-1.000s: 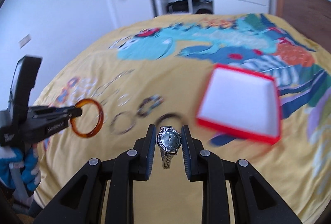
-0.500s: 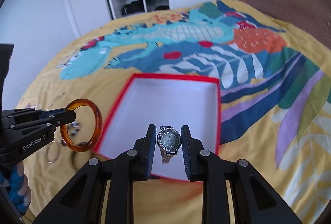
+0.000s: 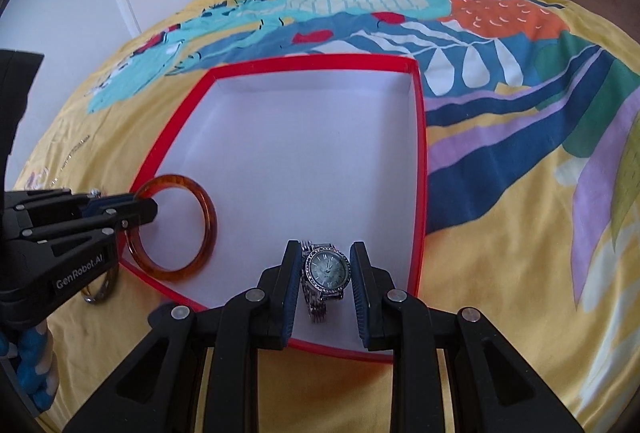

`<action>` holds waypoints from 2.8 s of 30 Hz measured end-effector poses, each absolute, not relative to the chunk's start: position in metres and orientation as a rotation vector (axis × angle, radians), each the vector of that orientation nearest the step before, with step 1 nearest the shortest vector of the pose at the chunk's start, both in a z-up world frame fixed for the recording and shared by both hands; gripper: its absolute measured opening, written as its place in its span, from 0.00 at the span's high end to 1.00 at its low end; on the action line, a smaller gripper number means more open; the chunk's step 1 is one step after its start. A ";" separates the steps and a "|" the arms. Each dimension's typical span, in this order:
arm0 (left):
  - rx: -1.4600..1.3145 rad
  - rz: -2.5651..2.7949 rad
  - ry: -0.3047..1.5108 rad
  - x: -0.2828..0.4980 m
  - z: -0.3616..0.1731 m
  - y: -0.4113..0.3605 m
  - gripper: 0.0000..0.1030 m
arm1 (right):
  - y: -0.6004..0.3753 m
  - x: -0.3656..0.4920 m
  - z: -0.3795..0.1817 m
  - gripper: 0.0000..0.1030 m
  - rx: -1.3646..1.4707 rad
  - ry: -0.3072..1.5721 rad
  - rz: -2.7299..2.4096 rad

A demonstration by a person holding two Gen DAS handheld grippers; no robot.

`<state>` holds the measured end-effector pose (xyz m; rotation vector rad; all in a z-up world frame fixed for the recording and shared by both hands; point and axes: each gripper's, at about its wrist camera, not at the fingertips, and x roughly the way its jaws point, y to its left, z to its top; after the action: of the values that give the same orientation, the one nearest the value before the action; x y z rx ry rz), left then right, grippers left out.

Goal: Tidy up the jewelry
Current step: 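Carry the amber bangle and watch into the red box and release both, then lift both tools away from the red box back over the jewelry, then grasp the twisted silver hoop with the left tool while the right tool grasps the beaded bracelet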

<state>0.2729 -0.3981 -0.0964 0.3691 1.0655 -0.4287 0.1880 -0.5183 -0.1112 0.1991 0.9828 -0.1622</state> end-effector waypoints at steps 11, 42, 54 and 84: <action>0.336 -0.492 1.005 0.251 -0.058 -0.382 0.82 | -0.520 0.163 -0.072 0.59 0.181 0.929 -0.224; 0.133 -0.127 0.705 0.093 0.144 -0.015 0.75 | -0.353 -0.005 0.163 0.42 0.116 0.524 -0.156; 0.060 -0.038 0.776 0.089 0.107 0.029 0.71 | -0.341 -0.004 0.136 0.40 0.140 0.564 -0.143; 0.044 -0.228 1.102 0.229 -0.065 -0.041 0.71 | -0.310 0.181 -0.027 0.41 0.180 0.908 0.061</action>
<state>0.2293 -0.0405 -0.0651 0.0437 1.1020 -0.2276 0.1806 -0.3101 -0.0274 0.1802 0.9081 0.0607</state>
